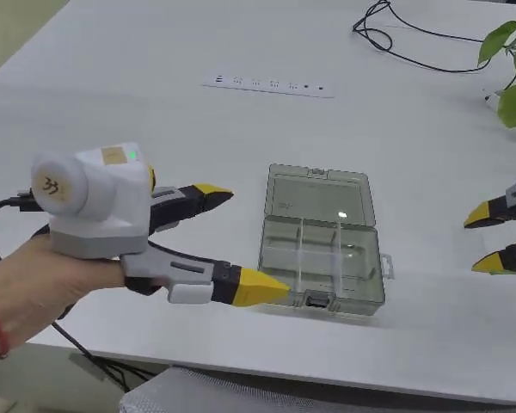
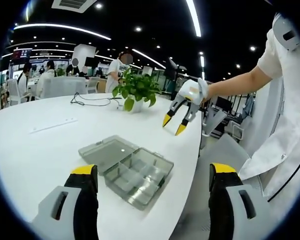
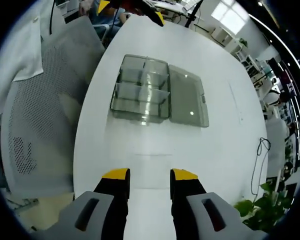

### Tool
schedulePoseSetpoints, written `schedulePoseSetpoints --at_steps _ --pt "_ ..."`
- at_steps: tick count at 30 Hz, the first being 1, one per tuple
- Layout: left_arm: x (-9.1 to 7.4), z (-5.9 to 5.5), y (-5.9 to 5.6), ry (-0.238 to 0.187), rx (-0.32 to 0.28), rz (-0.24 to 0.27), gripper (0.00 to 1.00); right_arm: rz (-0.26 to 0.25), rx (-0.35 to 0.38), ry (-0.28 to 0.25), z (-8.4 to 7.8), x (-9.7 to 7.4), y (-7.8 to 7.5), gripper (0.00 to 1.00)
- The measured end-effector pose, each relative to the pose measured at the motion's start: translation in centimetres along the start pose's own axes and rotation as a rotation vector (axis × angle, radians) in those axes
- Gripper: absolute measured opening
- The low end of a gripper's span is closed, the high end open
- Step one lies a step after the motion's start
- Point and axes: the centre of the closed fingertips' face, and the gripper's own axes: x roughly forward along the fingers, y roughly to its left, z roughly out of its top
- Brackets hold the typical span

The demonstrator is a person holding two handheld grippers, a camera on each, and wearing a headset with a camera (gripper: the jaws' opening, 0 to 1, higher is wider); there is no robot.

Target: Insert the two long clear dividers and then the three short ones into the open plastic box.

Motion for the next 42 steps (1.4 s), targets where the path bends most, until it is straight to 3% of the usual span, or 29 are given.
schedulePoseSetpoints --at_steps 3,9,10,14,16,17,19,24,36,42 --pt "0.6 0.1 0.1 0.018 -0.033 0.008 0.89 -0.021 -0.005 -0.008 1.6 -0.5 0.0 0.33" --pt "2.3 1.4 -0.5 -0.014 -0.166 -0.011 0.78 -0.067 0.007 -0.052 5.5 -1.3 0.2 0.33" --pt "2.5 1.6 -0.6 -0.018 -0.184 -0.010 0.75 -0.071 0.012 -0.060 5.4 -1.0 -0.2 0.33" --pt "3.7 2.3 -1.4 -0.033 -0.277 -0.036 0.66 -0.094 0.022 -0.085 7.6 -1.5 0.1 0.33" --pt "4.4 2.1 -1.9 -0.009 -0.339 -0.047 0.62 -0.102 0.029 -0.099 8.1 -1.3 -0.1 0.33" --pt "4.7 2.3 -2.1 -0.014 -0.335 -0.054 0.60 -0.103 0.029 -0.104 8.4 -1.3 -0.1 0.33" --pt "5.2 2.1 -2.4 -0.001 -0.370 -0.051 0.54 -0.112 0.024 -0.109 9.5 -1.5 0.3 0.33" --pt "6.5 2.6 -3.3 -0.018 -0.456 -0.077 0.45 -0.120 0.017 -0.121 11.3 -1.6 1.1 0.33" --pt "7.7 2.0 -4.8 0.002 -0.621 -0.125 0.23 -0.130 0.035 -0.151 14.2 -2.4 2.4 0.33" --pt "8.0 1.9 -5.5 0.007 -0.647 -0.156 0.12 -0.132 0.037 -0.156 14.7 -2.8 2.8 0.33"
